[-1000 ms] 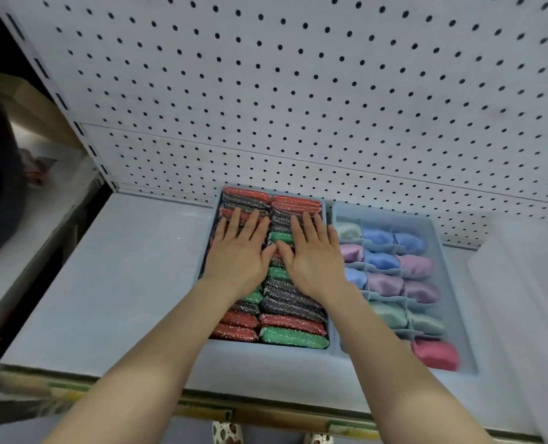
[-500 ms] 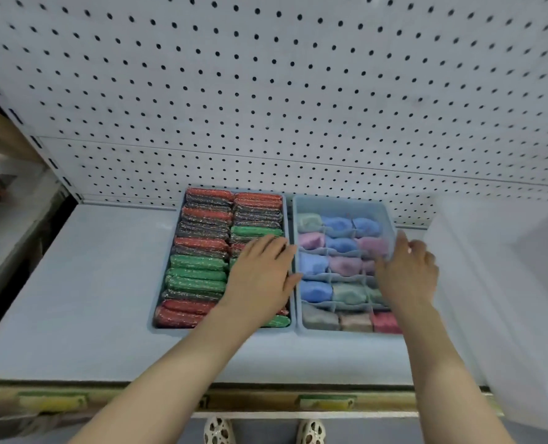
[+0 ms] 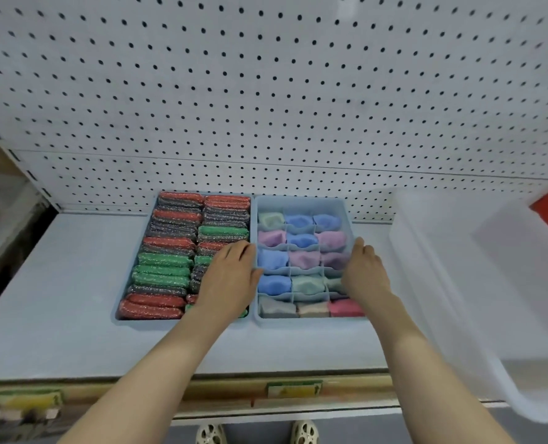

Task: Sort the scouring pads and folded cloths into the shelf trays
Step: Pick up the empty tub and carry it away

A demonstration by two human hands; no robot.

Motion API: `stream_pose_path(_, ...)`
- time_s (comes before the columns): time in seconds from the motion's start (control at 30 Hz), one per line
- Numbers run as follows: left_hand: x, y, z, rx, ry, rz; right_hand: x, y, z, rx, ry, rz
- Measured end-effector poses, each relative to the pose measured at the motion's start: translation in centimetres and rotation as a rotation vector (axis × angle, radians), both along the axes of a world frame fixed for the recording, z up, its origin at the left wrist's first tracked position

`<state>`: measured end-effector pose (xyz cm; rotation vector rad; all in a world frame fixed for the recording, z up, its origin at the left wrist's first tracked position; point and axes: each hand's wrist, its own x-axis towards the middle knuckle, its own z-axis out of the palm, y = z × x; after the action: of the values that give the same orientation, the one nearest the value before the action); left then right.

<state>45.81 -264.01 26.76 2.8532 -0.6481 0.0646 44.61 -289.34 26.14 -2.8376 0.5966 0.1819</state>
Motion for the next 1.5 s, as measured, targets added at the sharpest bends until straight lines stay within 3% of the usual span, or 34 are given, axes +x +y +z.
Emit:
stream_pose_path(0.27,-1.0,-6.3,3.3,-0.167,0.083,0.024,-2.6,-8.3,8.4,-0.104,-0.348,0.159)
stream_pose_path(0.37,-2.4,-12.7,4.5,-0.242,0.08,-0.012,-3.7,-16.1,10.0,-0.174,-0.248,0.059)
stream_pose_path(0.47,-4.1,-20.2,5.6,-0.332,0.189,0.057,-5.1,-23.9,10.2,-0.255,-0.113,-0.044)
stream_pose_path(0.63,-7.3,-29.4,5.9,-0.754,0.719,0.348,-8.7,-32.9,7.5,-0.253,0.087,-0.194)
stream_pose_path(0.7,-8.6,-31.0,5.5,-0.799,0.783,0.369,-9.8,-34.4,6.5,-0.216,0.159,-0.214)
stream_pose_path(0.87,-12.1,-31.6,4.8,-0.734,0.608,0.413,-11.1,-35.6,5.3,-0.159,0.028,-0.223)
stream_pose_path(0.97,-15.8,-30.4,4.8,-0.831,0.545,0.394,-12.4,-35.6,5.6,-0.1,-0.027,-0.258)
stream_pose_path(1.03,-19.2,-29.3,4.6,-0.91,0.497,0.39,-14.3,-35.3,5.3,-0.072,-0.169,-0.243)
stream_pose_path(1.2,-28.9,-27.1,3.7,-1.095,0.313,0.443,-20.6,-33.0,5.0,0.055,-0.433,-0.059)
stream_pose_path(1.33,-37.0,-25.9,2.6,-1.188,0.074,0.653,-25.7,-29.5,4.1,0.157,-0.48,0.023)
stream_pose_path(1.5,-47.7,-23.4,0.9,-1.168,-0.016,0.876,-31.5,-26.1,1.9,0.373,-0.415,0.229)
